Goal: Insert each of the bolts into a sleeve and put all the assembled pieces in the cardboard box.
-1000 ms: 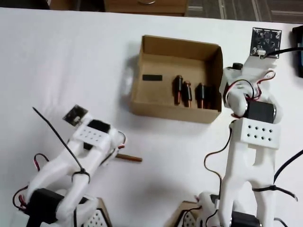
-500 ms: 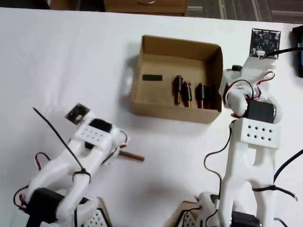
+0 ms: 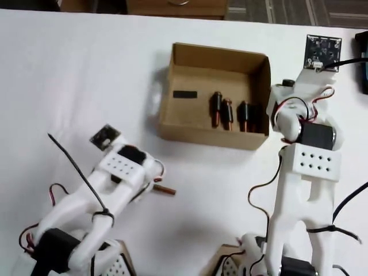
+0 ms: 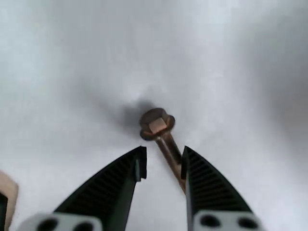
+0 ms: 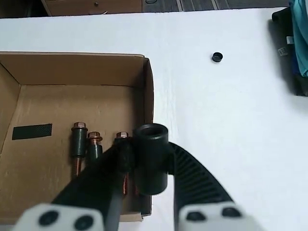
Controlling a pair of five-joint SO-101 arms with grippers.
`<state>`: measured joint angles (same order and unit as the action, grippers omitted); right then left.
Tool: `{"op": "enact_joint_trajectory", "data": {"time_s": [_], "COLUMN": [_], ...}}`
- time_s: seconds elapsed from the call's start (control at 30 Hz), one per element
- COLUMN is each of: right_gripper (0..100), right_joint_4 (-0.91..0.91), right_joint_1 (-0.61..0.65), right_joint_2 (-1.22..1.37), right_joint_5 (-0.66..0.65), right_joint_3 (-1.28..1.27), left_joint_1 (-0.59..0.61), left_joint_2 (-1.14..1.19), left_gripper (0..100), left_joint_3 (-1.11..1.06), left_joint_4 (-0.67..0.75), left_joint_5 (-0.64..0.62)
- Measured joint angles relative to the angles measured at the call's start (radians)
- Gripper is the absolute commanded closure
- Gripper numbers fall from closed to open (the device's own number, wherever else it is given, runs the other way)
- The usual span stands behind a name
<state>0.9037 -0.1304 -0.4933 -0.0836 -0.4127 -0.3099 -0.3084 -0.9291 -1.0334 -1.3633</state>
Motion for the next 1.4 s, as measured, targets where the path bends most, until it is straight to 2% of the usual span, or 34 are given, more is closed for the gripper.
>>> {"op": "enact_joint_trajectory", "data": {"time_s": [0.3, 0.67, 0.73, 0.8, 1.03, 1.2, 1.27, 1.4], "right_gripper": [97.8, 97.8, 97.8, 97.8, 97.8, 97.8, 97.8, 97.8], "right_joint_4": [0.000, 0.000, 0.000, 0.000, 0.000, 0.000, 0.000, 0.000], "right_joint_1": [0.000, 0.000, 0.000, 0.000, 0.000, 0.000, 0.000, 0.000], "right_joint_2": [0.000, 0.000, 0.000, 0.000, 0.000, 0.000, 0.000, -0.012], "right_joint_5": [0.000, 0.000, 0.000, 0.000, 0.000, 0.000, 0.000, 0.000], "right_joint_3": [0.000, 0.000, 0.000, 0.000, 0.000, 0.000, 0.000, 0.000], "left_joint_1": [0.020, -0.014, -0.014, -0.015, -0.018, -0.018, -0.018, -0.012], "left_joint_2": [0.002, 0.091, 0.097, 0.101, 0.109, 0.114, 0.114, 0.106], "left_gripper": [87, 87, 90, 98, 97, 97, 98, 98], "left_joint_3": [-0.021, -0.018, -0.018, -0.017, 0.003, 0.074, 0.126, 0.282], "left_joint_4": [0.055, 0.109, 0.117, 0.118, 0.132, 0.083, 0.046, -0.031], "left_joint_5": [0.000, 0.000, 0.000, 0.000, 0.000, 0.000, 0.032, 0.175]}}
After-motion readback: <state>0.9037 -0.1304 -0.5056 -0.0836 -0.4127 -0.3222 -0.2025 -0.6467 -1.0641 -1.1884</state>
